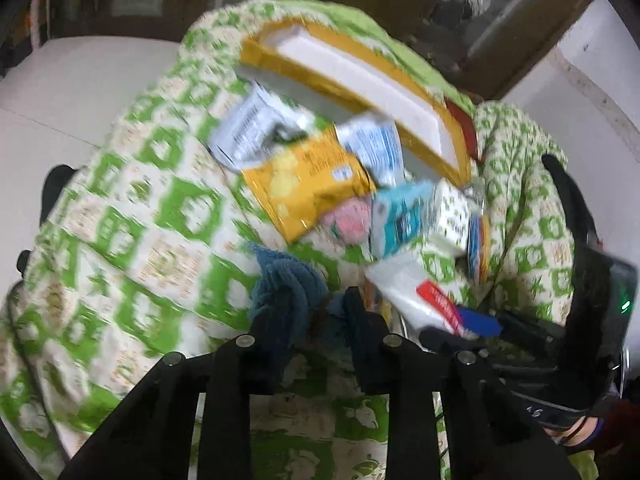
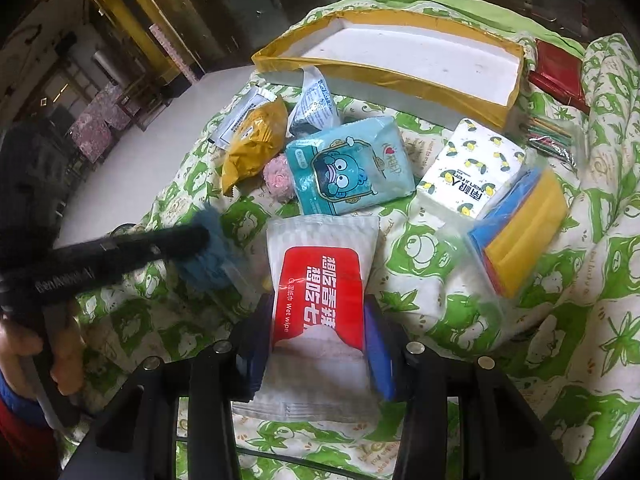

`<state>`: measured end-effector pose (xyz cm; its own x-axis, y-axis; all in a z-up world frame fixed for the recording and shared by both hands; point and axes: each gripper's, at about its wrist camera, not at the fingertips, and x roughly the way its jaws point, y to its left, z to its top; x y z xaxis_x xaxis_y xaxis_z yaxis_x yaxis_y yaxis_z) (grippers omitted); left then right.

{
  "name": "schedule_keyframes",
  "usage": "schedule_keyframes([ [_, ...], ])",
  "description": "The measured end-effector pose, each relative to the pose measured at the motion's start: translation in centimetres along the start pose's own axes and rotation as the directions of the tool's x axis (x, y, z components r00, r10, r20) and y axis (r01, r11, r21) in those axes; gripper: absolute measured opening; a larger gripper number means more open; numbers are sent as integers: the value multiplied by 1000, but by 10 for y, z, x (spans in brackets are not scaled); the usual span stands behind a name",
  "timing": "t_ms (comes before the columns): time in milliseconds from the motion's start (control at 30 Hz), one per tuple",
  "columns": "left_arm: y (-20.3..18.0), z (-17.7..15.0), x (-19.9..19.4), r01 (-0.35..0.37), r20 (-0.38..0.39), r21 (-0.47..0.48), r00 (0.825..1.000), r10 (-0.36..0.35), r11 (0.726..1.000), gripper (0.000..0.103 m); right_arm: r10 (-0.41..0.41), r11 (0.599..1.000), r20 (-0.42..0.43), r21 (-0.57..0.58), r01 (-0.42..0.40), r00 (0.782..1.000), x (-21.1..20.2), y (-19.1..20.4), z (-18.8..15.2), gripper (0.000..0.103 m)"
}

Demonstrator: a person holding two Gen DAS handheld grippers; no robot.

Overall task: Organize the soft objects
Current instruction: 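Lift the blue doll with the left tool and carry it toward the foam box, then lower the doll into the foam box with the left tool while the right tool places the tissue pack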

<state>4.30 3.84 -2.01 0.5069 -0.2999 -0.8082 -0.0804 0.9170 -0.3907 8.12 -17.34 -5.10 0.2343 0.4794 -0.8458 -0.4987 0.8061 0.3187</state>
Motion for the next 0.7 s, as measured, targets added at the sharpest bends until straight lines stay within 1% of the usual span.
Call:
schedule_keyframes([
  [67, 5, 5, -10, 0, 27, -8, 1000, 0, 1000, 25, -4, 1000, -5, -5, 4, 1000, 2, 1, 0, 47],
  [133, 7, 8, -15, 17, 29, -17, 999, -16, 1000, 25, -8, 1000, -7, -9, 8, 1000, 4, 2, 1, 47],
  [233, 8, 8, -15, -4, 27, -10, 1000, 4, 1000, 25, -15, 1000, -10, -14, 15, 1000, 7, 3, 2, 47],
  [300, 8, 6, -16, -1, 30, -7, 1000, 1, 1000, 25, -14, 1000, -9, -12, 14, 1000, 6, 3, 2, 47],
  [467, 9, 12, -37, -3, 95, -21, 995, 5, 1000, 25, -15, 1000, -8, -14, 15, 1000, 5, 4, 1, 47],
  [567, 9, 21, -55, -13, 138, -14, 990, 15, 1000, 25, -6, 1000, 12, -1, 6, 1000, 0, 2, 2, 46],
  [700, 4, 30, -66, 2, 172, 2, 985, -3, 1000, 25, 12, 1000, 64, 26, -13, 998, -17, -3, 4, 46],
])
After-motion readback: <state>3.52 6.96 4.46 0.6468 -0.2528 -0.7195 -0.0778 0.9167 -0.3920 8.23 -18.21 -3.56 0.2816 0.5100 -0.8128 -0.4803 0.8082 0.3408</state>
